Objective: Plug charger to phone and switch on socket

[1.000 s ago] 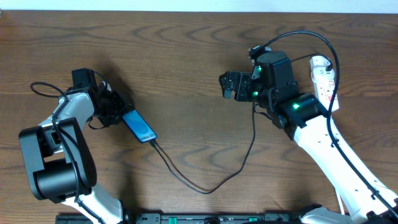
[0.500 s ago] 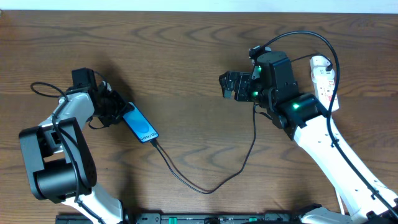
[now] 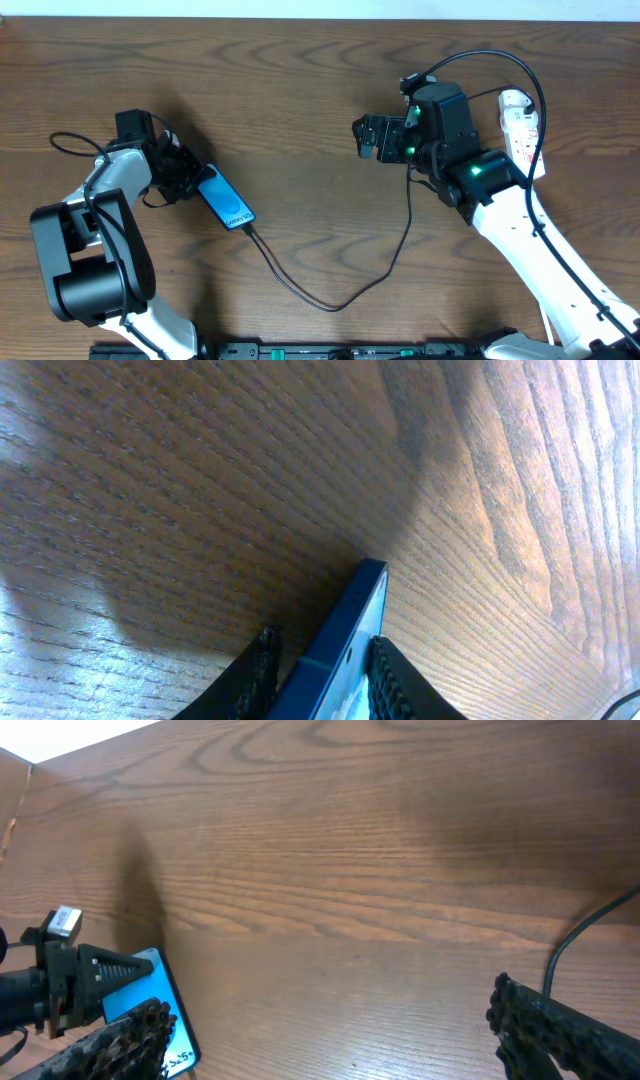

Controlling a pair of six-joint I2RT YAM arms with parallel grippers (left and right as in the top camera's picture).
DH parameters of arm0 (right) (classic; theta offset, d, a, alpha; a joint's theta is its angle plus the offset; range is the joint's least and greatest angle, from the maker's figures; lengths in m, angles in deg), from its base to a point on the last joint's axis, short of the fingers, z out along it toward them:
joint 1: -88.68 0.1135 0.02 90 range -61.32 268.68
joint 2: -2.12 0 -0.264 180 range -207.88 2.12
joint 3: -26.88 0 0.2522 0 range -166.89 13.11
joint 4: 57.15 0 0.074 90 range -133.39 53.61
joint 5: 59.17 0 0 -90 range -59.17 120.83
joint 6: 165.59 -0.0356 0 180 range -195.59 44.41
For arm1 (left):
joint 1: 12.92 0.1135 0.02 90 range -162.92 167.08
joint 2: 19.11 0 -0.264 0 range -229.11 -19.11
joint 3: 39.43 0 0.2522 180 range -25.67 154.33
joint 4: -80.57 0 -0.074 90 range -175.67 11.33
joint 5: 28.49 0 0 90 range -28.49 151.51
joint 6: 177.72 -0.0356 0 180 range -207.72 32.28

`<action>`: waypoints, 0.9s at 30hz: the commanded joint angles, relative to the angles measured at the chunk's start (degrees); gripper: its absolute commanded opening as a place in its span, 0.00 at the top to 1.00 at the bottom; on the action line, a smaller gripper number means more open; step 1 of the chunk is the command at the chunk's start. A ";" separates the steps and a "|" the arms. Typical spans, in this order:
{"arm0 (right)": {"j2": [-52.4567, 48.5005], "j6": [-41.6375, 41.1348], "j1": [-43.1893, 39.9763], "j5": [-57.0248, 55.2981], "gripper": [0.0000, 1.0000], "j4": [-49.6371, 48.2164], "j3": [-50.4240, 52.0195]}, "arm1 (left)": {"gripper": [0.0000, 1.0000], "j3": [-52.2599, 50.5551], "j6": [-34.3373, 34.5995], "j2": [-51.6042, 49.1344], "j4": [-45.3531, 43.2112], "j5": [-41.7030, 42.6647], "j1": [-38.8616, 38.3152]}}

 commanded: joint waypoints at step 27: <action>0.72 0.90 -0.17 -0.66 0.01 0.24 -0.42 | 0.59 0.50 -0.59 -0.90 0.63 -0.85 -0.09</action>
